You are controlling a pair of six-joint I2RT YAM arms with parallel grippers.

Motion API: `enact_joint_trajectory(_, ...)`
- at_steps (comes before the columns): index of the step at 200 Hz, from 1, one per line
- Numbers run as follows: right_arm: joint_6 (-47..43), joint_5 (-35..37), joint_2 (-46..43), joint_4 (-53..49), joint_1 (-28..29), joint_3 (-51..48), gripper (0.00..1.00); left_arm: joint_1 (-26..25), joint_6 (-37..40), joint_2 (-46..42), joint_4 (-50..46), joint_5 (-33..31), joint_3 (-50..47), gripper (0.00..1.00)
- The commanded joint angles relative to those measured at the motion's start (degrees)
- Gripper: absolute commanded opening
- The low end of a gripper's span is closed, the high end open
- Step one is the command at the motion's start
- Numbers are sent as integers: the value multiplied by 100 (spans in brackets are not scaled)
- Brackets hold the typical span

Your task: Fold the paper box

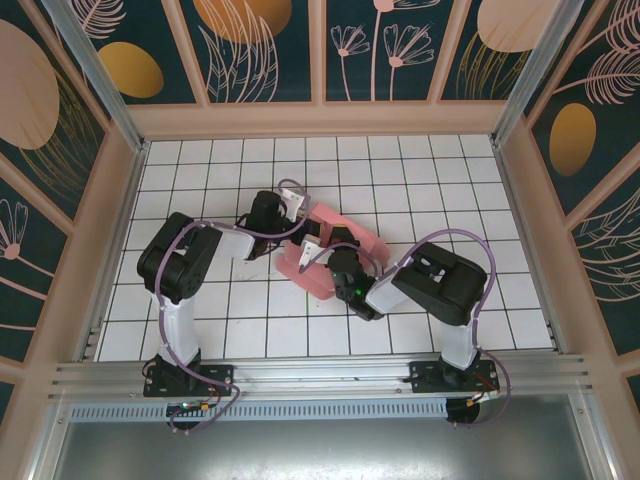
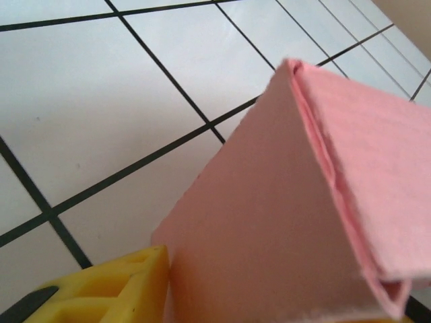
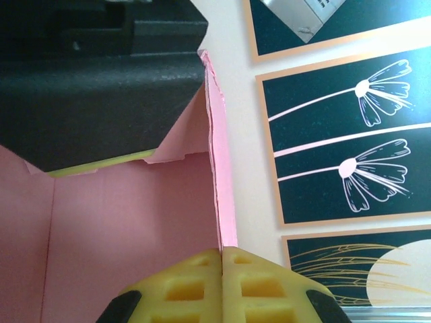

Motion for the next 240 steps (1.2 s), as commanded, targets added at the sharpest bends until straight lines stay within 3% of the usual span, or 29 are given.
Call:
enact_joint_trajectory(1,329,-118,-24,-285,62,57,0,-24,533,-222,628,-254,-220,41)
enact_joint_trajectory(28,462,-197,-105,-496,55,57,0,-24,546,-225,962,-236,-327,31)
enact_joint_trajectory(89,680,-340,-210,-844,61,65,0,-103,738,-189,1939,-148,-691,31)
enact_joint_trajectory(131,728,-358,-233,-916,61,66,0,-103,676,9,2008,-154,-559,30)
enact_joint_trajectory(185,816,-367,-229,-1018,61,70,0,-136,612,113,2043,-120,-519,19)
enact_joint_trajectory(240,859,-349,-192,-1058,71,123,0,-296,657,181,1563,-545,-289,15)
